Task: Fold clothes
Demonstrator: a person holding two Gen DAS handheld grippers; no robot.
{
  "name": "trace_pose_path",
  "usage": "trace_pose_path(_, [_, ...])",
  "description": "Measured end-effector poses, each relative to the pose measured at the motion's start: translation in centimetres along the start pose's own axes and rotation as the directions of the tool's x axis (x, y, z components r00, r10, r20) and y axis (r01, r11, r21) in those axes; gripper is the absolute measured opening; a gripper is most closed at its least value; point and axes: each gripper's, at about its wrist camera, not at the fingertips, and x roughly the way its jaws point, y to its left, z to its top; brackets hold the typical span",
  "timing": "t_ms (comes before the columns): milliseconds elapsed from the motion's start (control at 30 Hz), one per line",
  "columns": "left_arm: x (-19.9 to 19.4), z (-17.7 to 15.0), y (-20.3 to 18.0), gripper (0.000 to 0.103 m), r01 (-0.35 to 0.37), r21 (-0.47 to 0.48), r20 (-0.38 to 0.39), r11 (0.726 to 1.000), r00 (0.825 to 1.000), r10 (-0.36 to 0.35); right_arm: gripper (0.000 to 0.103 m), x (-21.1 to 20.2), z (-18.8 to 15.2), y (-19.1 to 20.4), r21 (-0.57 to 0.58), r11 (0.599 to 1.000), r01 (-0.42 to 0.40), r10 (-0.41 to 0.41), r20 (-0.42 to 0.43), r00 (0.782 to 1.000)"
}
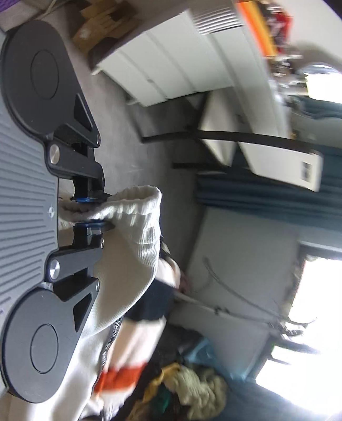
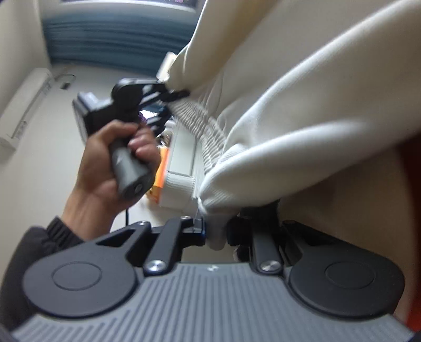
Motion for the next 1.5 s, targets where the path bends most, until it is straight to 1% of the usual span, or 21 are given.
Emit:
trace_pose_path(100, [3.2, -0.7, -0.6, 0.015, 0.011, 0.047, -0.001, 0.999, 1.000, -0.011, 0.018, 2.3, 0.1, -1.0, 0.008, 1.000, 0.020, -0.020, -0.056, 0.998])
trace_pose_path(200, [3.8, -1.5, -0.8, 0.016, 0.024, 0.063, -0.003, 0.998, 1.000, -0.024, 0.020, 2.9, 0.4, 0.0, -0.021, 0.999, 0.036, -0.038, -0.111, 0.993])
trace_pose_path(233, [3.7, -1.6, -0.9, 0.018, 0.025, 0.062, 0.000, 0.998, 1.000, -0.025, 0.020, 2.9, 0.6, 0.4, -0.038, 0.998, 0.042, -0.046, -0.126, 0.991])
trace_pose_path(267, [3.3, -1.6, -1.0, 0.024, 0.016, 0.071, -0.001, 0.997, 1.000, -0.016, 0.021, 2.8, 0.7, 0.8, -0.056, 0.997, 0.051, -0.059, -0.141, 0.988])
trace_pose_path(300, [2.9, -1.7, -1.2, 0.030, 0.006, 0.080, -0.002, 0.997, 1.000, -0.006, 0.026, 2.5, 0.7, 1.3, -0.076, 0.995, 0.062, -0.073, -0.159, 0.985])
trace_pose_path(367, [1.7, -2.4, -1.2, 0.055, -0.003, 0.092, -0.007, 0.996, 1.000, 0.004, 0.041, 1.6, 0.8, 2.5, -0.105, 0.992, 0.076, -0.094, -0.177, 0.980])
trace_pose_path(433, [-0.5, -3.4, -1.5, 0.068, 0.004, 0.108, 0.001, 0.994, 1.000, -0.004, 0.078, 0.3, 0.3, 3.4, -0.128, 0.988, 0.084, -0.106, -0.178, 0.978])
trace_pose_path(467, [-2.1, -4.0, -1.9, 0.077, 0.016, 0.118, 0.012, 0.993, 1.000, -0.017, 0.085, -0.6, -0.2, 4.0, -0.143, 0.986, 0.084, -0.108, -0.165, 0.980])
trace_pose_path(533, [-5.2, -5.3, -2.6, 0.085, 0.039, 0.138, 0.034, 0.990, 0.998, -0.044, 0.087, -2.7, -1.1, 5.6, -0.201, 0.975, 0.092, -0.124, -0.151, 0.981])
trace_pose_path(600, [-8.4, -6.6, -3.3, 0.087, 0.061, 0.158, 0.054, 0.986, 0.996, -0.070, 0.087, -5.1, -2.1, 7.5, -0.274, 0.958, 0.080, -0.126, -0.152, 0.980])
trace_pose_path(667, [-11.6, -7.9, -4.0, 0.093, 0.083, 0.179, 0.075, 0.980, 0.992, -0.098, 0.087, -8.2, -3.4, 9.6, -0.364, 0.926, 0.102, -0.151, -0.109, 0.983])
trace_pose_path(733, [-14.7, -9.1, -4.7, 0.093, 0.104, 0.200, 0.094, 0.974, 0.988, -0.125, 0.087, -12.4, -5.1, 11.1, -0.463, 0.874, 0.149, -0.189, -0.041, 0.981])
trace_pose_path(833, [-19.8, -11.9, -6.0, 0.093, 0.143, 0.231, 0.136, 0.962, 0.975, -0.177, 0.087, -17.2, -6.4, 13.6, -0.574, 0.781, 0.244, -0.234, 0.093, 0.968])
trace_pose_path(900, [-23.3, -14.1, -7.0, 0.093, 0.169, 0.253, 0.168, 0.953, 0.962, -0.216, 0.087, -20.4, -6.4, 14.7, -0.621, 0.727, 0.293, -0.233, 0.179, 0.956])
trace_pose_path(967, [-26.8, -16.3, -8.0, 0.093, 0.195, 0.275, 0.199, 0.941, 0.946, -0.254, 0.086, -23.6, -5.9, 15.7, -0.649, 0.671, 0.358, -0.223, 0.283, 0.933])
trace_pose_path(1033, [-29.9, -18.8, -9.1, 0.093, 0.198, 0.304, 0.231, 0.932, 0.934, -0.273, 0.086, -26.7, -6.5, 16.2, -0.662, 0.608, 0.439, -0.207, 0.402, 0.892])
trace_pose_path(1133, [-33.7, -22.7, -10.8, 0.094, 0.224, 0.358, 0.253, 0.907, 0.911, -0.325, 0.086, -31.2, -6.6, 16.3, -0.657, 0.534, 0.533, -0.186, 0.524, 0.831])
trace_pose_path(1233, [-37.2, -27.6, -13.1, 0.096, 0.232, 0.438, 0.286, 0.869, 0.880, -0.379, 0.086, -33.6, -5.6, 14.7, -0.625, 0.501, 0.599, -0.194, 0.594, 0.781])
trace_pose_path(1300, [-38.8, -30.3, -14.2, 0.097, 0.285, 0.440, 0.283, 0.852, 0.856, -0.433, 0.086, -35.0, -4.7, 13.3, -0.595, 0.488, 0.638, -0.197, 0.637, 0.745])
trace_pose_path(1400, [-40.1, -33.8, -15.7, 0.097, 0.313, 0.424, 0.315, 0.850, 0.828, -0.463, 0.086, -36.9, -3.4, 10.9, -0.539, 0.482, 0.690, -0.213, 0.692, 0.690])
trace_pose_path(1500, [-39.8, -36.2, -16.8, 0.097, 0.312, 0.406, 0.343, 0.859, 0.819, -0.460, 0.086, -37.8, -2.6, 8.1, -0.493, 0.485, 0.723, -0.219, 0.731, 0.646])
